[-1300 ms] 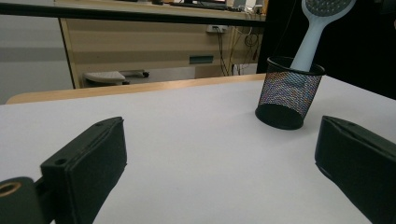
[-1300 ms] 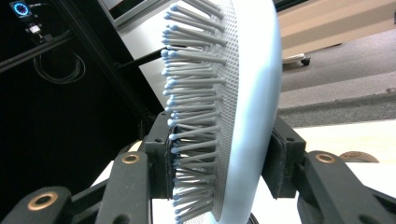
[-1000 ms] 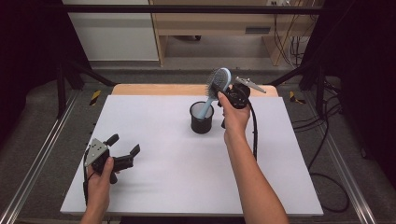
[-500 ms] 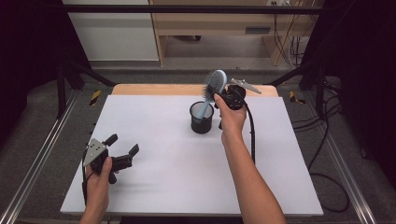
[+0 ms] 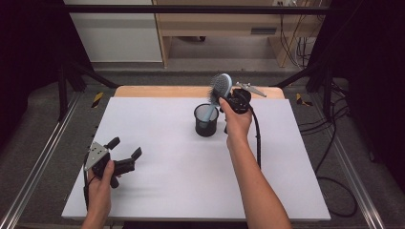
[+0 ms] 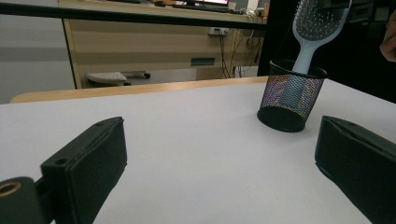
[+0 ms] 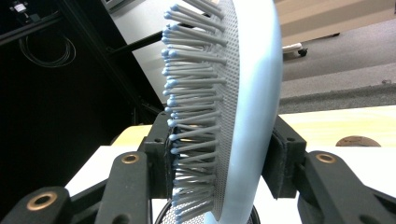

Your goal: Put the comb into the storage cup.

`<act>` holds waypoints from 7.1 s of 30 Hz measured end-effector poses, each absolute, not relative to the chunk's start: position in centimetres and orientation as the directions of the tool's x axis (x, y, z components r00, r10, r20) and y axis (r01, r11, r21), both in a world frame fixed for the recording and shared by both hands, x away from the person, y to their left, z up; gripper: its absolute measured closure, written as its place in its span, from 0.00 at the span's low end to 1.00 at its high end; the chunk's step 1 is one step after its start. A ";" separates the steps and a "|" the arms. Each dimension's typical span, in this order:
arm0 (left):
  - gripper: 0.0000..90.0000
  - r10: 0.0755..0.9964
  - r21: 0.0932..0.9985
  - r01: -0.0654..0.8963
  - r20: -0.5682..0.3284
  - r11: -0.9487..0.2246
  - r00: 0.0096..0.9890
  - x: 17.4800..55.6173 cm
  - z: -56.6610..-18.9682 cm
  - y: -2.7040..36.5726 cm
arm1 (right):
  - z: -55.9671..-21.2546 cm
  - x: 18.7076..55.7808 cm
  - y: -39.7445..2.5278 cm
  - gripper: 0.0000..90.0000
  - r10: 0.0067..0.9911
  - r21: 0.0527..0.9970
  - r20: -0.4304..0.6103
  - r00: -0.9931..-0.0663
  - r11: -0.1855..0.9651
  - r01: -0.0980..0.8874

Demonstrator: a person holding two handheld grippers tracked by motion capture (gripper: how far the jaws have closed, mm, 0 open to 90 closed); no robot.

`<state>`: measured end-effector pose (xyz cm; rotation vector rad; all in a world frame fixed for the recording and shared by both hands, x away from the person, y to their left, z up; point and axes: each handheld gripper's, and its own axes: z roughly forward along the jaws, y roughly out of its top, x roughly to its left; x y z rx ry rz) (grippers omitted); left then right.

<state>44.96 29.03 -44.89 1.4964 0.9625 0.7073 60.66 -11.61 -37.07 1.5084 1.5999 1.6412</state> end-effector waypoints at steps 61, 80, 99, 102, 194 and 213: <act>0.03 0.873 0.982 0.190 -0.092 0.000 0.478 45.1 -45.0 29.1 | -39.9 61.3 -12.8 0.54 0.813 0.819 0.507 -0.287 -0.350 0.454; 0.03 0.873 0.981 0.192 -0.091 -0.003 0.479 45.2 -45.1 29.0 | -39.9 61.3 -13.1 0.35 0.800 0.817 0.501 -0.331 -0.310 0.486; 0.03 0.873 0.981 0.192 -0.093 -0.001 0.478 45.2 -45.1 29.1 | -39.7 61.3 -13.1 0.05 0.796 0.809 0.519 -0.313 -0.339 0.481; 0.03 0.873 0.981 0.192 -0.093 0.000 0.478 45.2 -45.1 29.1 | -39.7 61.3 -13.2 0.05 0.797 0.810 0.515 -0.313 -0.335 0.481; 0.02 0.891 0.991 0.126 -0.093 0.040 0.444 42.2 -43.6 32.8 | -36.6 49.1 -23.1 0.05 0.910 0.989 0.054 -0.412 0.009 0.149; 0.01 0.889 0.994 0.109 -0.072 0.025 0.453 42.2 -43.6 33.3 | -42.6 45.0 -26.1 0.05 0.902 0.984 0.025 -0.431 0.054 0.169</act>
